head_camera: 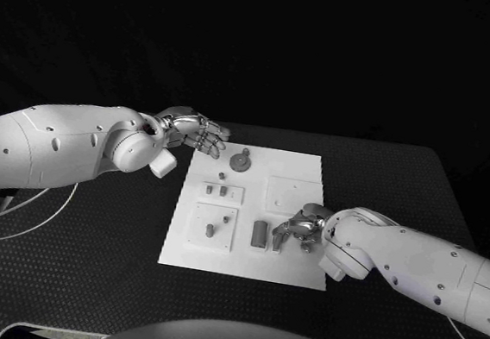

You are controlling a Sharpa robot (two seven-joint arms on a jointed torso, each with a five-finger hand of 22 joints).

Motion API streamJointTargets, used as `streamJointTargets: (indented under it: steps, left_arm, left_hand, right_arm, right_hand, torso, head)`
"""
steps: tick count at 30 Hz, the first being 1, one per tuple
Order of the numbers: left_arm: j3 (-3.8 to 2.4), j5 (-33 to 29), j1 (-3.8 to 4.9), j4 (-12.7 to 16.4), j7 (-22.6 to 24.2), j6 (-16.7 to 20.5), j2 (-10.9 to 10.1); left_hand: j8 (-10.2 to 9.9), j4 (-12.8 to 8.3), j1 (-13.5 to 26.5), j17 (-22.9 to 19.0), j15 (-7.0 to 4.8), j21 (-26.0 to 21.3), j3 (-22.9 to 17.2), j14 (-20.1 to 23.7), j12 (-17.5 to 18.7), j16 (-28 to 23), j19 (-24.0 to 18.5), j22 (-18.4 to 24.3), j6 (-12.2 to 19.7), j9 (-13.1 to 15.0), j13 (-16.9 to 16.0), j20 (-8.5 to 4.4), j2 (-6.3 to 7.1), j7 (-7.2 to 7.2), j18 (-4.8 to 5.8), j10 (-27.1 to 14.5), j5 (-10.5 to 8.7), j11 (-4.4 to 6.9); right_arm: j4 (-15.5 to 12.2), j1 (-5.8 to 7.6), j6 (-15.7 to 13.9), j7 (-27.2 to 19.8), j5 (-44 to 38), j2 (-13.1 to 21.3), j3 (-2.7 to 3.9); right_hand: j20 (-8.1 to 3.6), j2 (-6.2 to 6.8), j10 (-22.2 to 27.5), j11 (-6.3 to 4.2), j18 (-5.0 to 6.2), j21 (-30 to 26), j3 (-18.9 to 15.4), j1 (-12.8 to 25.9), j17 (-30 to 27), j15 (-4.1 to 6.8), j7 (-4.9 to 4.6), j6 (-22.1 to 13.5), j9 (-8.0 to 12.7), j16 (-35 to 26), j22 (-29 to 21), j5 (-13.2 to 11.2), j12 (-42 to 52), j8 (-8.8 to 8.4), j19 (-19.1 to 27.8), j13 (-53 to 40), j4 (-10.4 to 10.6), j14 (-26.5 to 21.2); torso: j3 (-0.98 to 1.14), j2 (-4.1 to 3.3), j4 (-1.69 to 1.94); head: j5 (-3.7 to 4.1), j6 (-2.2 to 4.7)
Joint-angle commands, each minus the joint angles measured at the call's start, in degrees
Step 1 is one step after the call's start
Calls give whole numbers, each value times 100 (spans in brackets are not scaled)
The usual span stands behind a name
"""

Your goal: Assemble the parts on the task board

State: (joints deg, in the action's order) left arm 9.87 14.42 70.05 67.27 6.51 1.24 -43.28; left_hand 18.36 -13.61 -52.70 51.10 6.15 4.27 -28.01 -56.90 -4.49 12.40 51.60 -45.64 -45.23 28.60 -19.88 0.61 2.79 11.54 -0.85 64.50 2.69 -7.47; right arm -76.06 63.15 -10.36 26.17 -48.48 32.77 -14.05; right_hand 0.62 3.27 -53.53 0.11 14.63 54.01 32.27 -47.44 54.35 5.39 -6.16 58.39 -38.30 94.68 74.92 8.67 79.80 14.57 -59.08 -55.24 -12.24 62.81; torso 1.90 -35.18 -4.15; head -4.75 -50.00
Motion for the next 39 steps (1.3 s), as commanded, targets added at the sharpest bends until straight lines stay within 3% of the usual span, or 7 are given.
streamJointTargets:
  steps: [1, 8, 11, 15, 28, 30, 39]
  left_arm:
    - [-4, 8, 7, 10, 45, -77, 9]
    - [-4, 8, 7, 9, 44, -74, 7]
    - [-4, 8, 7, 10, 46, -73, 6]
    - [-4, 8, 7, 13, 44, -72, 4]
    - [-4, 8, 7, 9, 45, -73, 6]
    - [-4, 8, 7, 8, 45, -73, 7]
    - [-4, 9, 7, 4, 41, -72, 3]
  left_hand:
    - [5, 27, 29, 5, 24, -23, -4, 11, 21, -20, -52, 7, 24, -4, -5, 6, 29, -6, 24, -33, 12, -15]
    - [5, 27, 28, 6, 25, -23, -4, 12, 21, -22, -54, 7, 24, -4, -5, 7, 29, -6, 24, -33, 12, -15]
    - [6, 27, 28, 7, 25, -23, -4, 12, 21, -22, -54, 7, 24, -4, -5, 7, 29, -6, 24, -33, 12, -15]
    - [6, 27, 27, 7, 26, -23, -4, 13, 21, -23, -55, 7, 24, -4, -5, 8, 29, -6, 23, -33, 12, -15]
    - [6, 27, 26, 9, 27, -22, -3, 13, 21, -26, -56, 7, 25, -4, -5, 9, 30, -6, 23, -34, 12, -15]
    - [6, 27, 26, 9, 27, -22, -3, 13, 21, -26, -56, 7, 25, -4, -5, 9, 30, -5, 23, -34, 12, -15]
    - [6, 28, 27, 10, 27, -21, -3, 14, 21, -27, -57, 7, 26, -4, -5, 10, 29, -5, 23, -34, 12, -16]
  right_arm:
    - [-81, -32, 200, -206, 64, -58, -5]
    - [-96, -35, 233, -257, -26, -47, -5]
    - [-94, -37, 244, -280, -86, -42, -5]
    - [-96, -39, 262, -299, -140, -40, -5]
    - [-112, -43, 285, -358, -230, -40, -5]
    - [-112, -44, 272, -368, -230, -41, -5]
    - [-100, -45, 340, -474, -167, -42, -5]
  right_hand:
    - [-6, 80, 51, 10, 37, -28, 24, 8, -9, 3, -15, -35, 30, -22, 56, -21, -30, -42, -6, -7, 22, -55]
    - [-10, 32, 67, 11, 37, -31, 87, -101, -10, -1, -13, -26, 25, -20, 71, -21, -24, -34, 4, -20, -44, -75]
    - [-2, -311, 61, -3, 37, -19, 150, -362, 6, 6, 4, 22, 0, -13, 96, -23, -15, 7, 12, -31, -338, -73]
    - [18, -544, 49, -24, 37, -26, 325, -595, 6, 15, 29, 72, -20, -16, 97, -9, -22, 46, 21, -30, -423, -75]
    - [36, -550, 43, -35, 37, -24, 355, -632, -9, 18, 42, 115, -37, -14, 102, -19, -25, 81, 28, -30, -426, -89]
    - [50, -484, 43, -33, 37, -25, 330, -584, -27, 19, 39, 106, -36, -16, 101, -23, -31, 79, 28, -28, -400, -104]
    - [37, 752, 162, 80, 37, -92, 384, 218, -198, -58, -80, -207, 74, -22, 89, -20, -52, -91, 36, -54, 791, -297]
  torso:
    - [-2, 0, -1]
    - [0, 1, -1]
    - [0, 0, -2]
    - [0, 0, -2]
    - [1, 1, -1]
    - [1, 1, 0]
    - [-1, 0, 1]
  head:
    - [3, 0]
    - [-3, 0]
    - [-4, 0]
    - [-8, 0]
    - [-11, 0]
    - [-12, 0]
    - [-15, 0]
